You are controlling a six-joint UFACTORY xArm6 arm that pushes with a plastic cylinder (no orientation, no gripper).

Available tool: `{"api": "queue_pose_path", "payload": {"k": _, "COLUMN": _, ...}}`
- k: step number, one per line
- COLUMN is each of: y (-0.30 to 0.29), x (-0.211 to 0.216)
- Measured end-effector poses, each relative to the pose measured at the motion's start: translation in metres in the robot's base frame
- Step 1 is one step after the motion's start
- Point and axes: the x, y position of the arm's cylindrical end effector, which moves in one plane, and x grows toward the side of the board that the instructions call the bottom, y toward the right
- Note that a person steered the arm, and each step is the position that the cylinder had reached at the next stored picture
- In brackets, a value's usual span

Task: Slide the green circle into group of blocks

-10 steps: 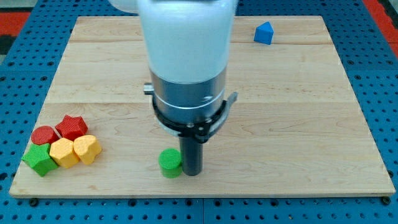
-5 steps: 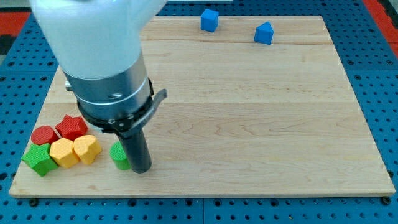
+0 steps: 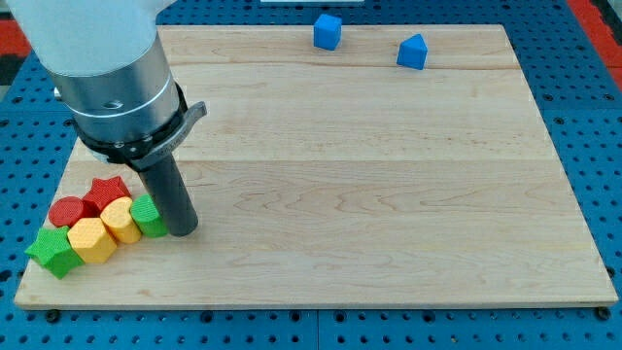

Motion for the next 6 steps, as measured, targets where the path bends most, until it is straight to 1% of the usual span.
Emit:
{"api": "queue_pose_path", "payload": {"k": 1, "y": 0.009, "x": 0.000}}
{"api": "queue_pose_path", "payload": {"k": 2, "y": 0.081, "x": -0.010}}
{"api": "queue_pose_path", "payload": {"k": 3, "y": 0.142, "x": -0.048}}
{"api": "queue_pose_path", "payload": {"k": 6, "y": 0.339, "x": -0.235}}
